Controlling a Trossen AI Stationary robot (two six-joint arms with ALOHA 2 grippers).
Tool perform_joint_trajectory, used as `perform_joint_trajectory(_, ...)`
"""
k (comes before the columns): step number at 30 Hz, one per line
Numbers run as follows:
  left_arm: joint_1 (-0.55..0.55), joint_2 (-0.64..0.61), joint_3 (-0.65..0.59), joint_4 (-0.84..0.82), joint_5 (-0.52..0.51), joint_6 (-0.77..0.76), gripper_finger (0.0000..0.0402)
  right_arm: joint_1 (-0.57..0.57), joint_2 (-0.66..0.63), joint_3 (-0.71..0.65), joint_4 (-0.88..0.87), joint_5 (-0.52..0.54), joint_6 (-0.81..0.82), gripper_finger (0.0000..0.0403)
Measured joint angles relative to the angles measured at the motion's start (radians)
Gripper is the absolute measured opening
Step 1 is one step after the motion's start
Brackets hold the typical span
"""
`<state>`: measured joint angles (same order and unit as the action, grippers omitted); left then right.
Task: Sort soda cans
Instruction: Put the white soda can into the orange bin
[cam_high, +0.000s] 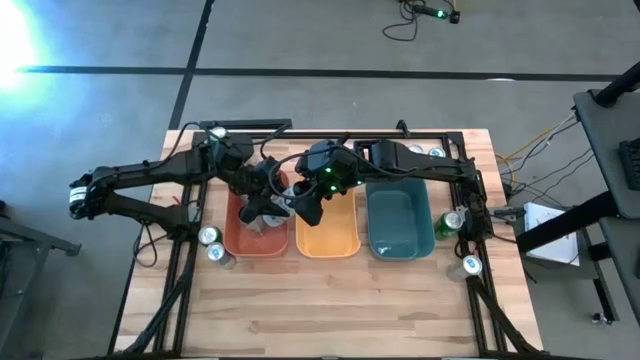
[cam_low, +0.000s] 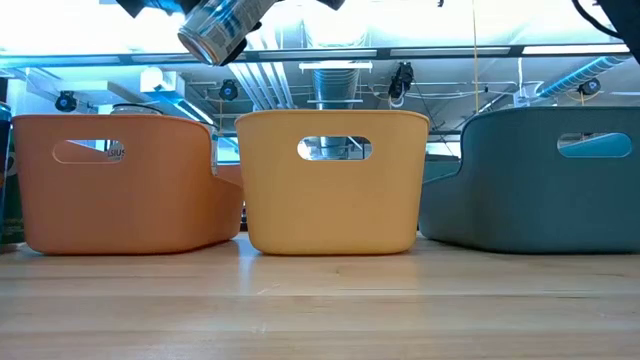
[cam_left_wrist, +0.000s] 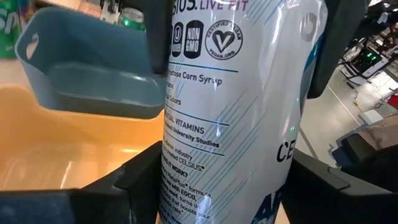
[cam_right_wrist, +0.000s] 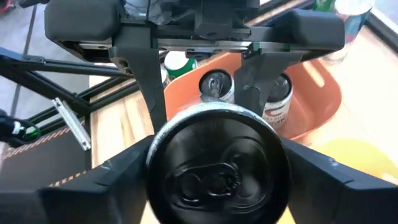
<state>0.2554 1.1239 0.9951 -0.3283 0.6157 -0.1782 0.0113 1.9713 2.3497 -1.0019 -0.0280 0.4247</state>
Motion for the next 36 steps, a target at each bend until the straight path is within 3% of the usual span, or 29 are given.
perform_joint_trajectory(5, -0.001, -0.023, 0.021, 0.005, 0.000, -0.013, 0.0240, -0.001, -0.033, 0.000, 0.018, 0.039, -0.047, 0.0347)
perform_joint_trajectory(9, 0.000, -0.048, 0.072, 0.008, -0.022, -0.026, 0.0240, -0.002, -0.081, 0.000, 0.080, 0.058, -0.105, 0.0366)
perform_joint_trajectory(14, -0.001, -0.051, 0.183, 0.014, -0.050, -0.031, 0.0240, 0.012, -0.135, 0.000, 0.189, 0.136, -0.225, 0.0365)
perform_joint_trajectory(21, -0.002, -0.027, 0.327, 0.027, -0.103, -0.005, 0.0240, 0.017, -0.152, 0.000, 0.428, 0.141, -0.336, 0.0363)
perform_joint_trajectory(29, -0.001, 0.042, 0.427, 0.046, -0.135, 0.010, 0.0240, 0.016, -0.126, 0.000, 0.567, 0.140, -0.351, 0.0363)
perform_joint_trajectory(36, -0.007, 0.083, 0.449, 0.047, -0.135, 0.020, 0.0240, 0.017, -0.123, -0.001, 0.582, 0.137, -0.339, 0.0352)
